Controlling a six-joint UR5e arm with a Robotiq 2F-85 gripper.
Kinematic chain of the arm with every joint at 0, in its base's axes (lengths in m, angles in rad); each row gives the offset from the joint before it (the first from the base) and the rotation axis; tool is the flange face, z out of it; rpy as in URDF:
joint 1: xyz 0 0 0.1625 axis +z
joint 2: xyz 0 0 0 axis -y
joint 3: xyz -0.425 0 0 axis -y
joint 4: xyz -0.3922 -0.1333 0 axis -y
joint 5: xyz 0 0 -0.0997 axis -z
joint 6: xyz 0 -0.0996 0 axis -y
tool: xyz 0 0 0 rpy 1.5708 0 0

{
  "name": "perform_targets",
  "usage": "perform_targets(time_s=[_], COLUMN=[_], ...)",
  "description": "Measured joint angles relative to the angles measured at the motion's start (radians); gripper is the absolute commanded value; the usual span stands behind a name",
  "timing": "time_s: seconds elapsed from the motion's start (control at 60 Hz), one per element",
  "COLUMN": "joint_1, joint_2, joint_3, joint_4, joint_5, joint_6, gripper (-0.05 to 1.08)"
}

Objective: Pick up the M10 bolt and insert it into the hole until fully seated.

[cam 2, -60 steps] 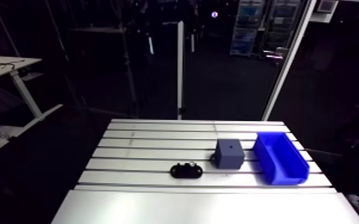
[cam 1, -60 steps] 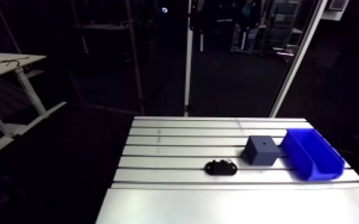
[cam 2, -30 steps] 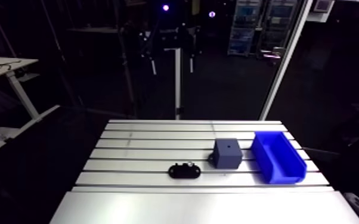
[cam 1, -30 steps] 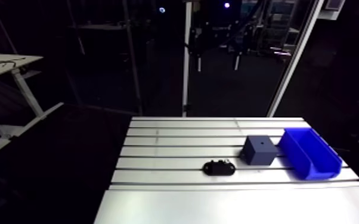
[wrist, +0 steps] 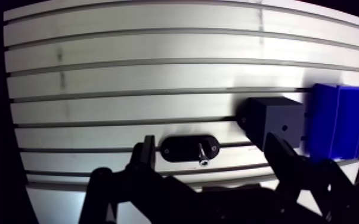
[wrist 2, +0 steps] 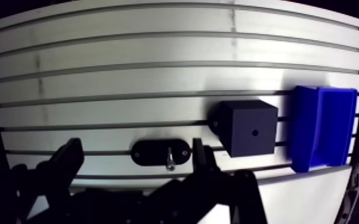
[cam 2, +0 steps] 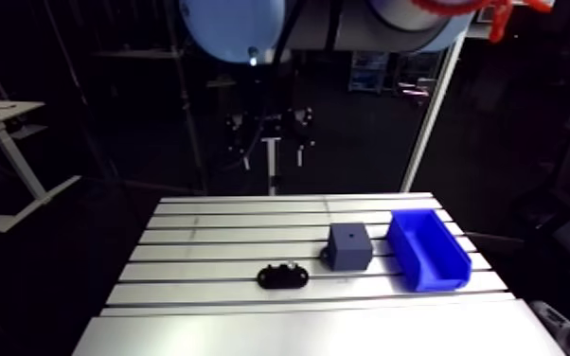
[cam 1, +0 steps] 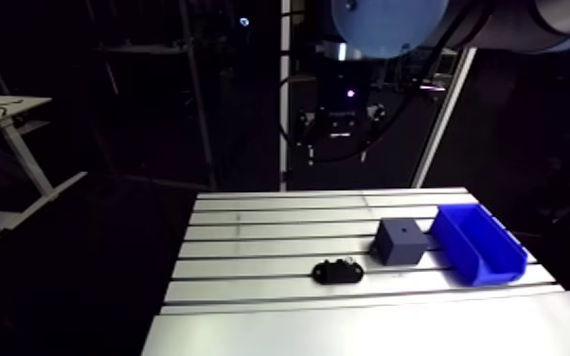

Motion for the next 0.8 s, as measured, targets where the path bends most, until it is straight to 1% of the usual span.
perform_targets(time_s=[0.183,0.367,0.467,0.633,0.717,0.8], joint_1=[-0.015,-0.035,-0.050,-0.072,-0.079,-0.085], joint_2=[-0.011,-0.026,-0.037,-0.048,-0.051,-0.052], joint_3=[0.080,0.144,0.172,0.210,0.226,0.244], joint_4=[-0.075,-0.134,-0.163,-0.197,-0.206,-0.219], joint_5=[0.023,0.039,0.049,0.082,0.091,0.096], joint_6=[-0.040,-0.082,-0.110,-0.151,-0.168,-0.184], gripper=[0.01,0.01,0.01,0.02,0.02,0.03])
